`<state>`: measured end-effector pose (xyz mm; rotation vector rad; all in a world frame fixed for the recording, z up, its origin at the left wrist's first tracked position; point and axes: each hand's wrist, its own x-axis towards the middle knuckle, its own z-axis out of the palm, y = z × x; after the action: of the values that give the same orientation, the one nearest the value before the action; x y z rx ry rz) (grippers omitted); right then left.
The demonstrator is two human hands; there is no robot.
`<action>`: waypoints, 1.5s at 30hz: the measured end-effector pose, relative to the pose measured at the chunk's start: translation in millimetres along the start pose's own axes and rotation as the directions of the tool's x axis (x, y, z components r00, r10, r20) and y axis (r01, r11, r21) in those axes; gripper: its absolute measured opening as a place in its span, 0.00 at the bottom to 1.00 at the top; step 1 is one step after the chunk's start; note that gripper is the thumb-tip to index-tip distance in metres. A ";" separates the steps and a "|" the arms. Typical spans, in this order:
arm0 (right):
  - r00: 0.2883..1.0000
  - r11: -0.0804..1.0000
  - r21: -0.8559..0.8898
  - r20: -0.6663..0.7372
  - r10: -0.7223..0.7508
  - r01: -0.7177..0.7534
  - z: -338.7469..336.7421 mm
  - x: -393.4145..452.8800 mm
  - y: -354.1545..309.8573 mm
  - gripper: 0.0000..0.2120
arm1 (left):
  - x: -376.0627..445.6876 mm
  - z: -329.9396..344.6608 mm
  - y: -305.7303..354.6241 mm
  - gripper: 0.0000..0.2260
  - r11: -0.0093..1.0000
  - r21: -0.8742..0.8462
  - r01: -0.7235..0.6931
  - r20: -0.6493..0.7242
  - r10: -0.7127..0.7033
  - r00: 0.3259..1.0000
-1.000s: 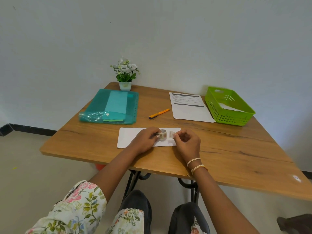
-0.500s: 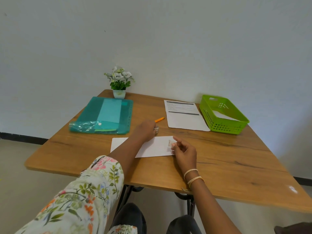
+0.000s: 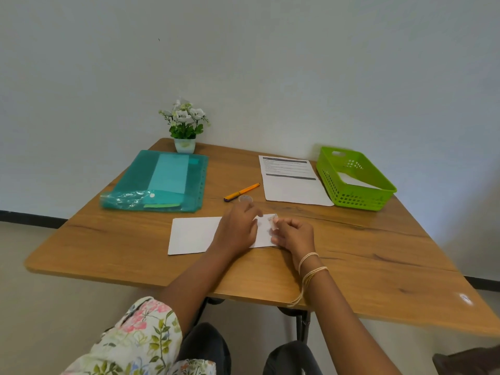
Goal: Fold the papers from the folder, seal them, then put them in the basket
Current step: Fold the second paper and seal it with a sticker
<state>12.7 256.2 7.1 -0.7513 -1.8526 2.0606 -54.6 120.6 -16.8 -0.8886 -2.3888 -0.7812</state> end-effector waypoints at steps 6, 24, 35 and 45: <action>0.993 0.969 -0.220 -0.015 0.116 -0.116 2.1 22.3 -14.6 0.04 | -1.7 2.5 -2.6 0.07 0.997 -0.047 0.055 0.020 -0.054 0.998; 0.981 0.905 -0.395 -0.167 0.099 -0.158 13.6 40.7 -20.7 0.03 | 3.3 4.0 -4.9 0.14 0.999 0.031 -0.032 0.265 0.023 0.964; 0.992 0.768 -0.637 -0.123 -0.017 -0.066 17.7 51.5 -15.2 0.05 | 4.5 6.8 -6.0 0.15 0.999 0.052 -0.015 0.309 -0.002 0.951; 0.970 0.672 -0.731 -0.059 -0.237 0.120 10.1 48.6 -4.8 0.02 | 4.5 7.7 -6.8 0.15 0.998 0.065 -0.007 0.309 -0.014 0.951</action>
<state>-33.8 273.9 2.8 -0.8093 -2.5376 1.0531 -64.2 123.3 -22.0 -1.0458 -2.6699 -0.5962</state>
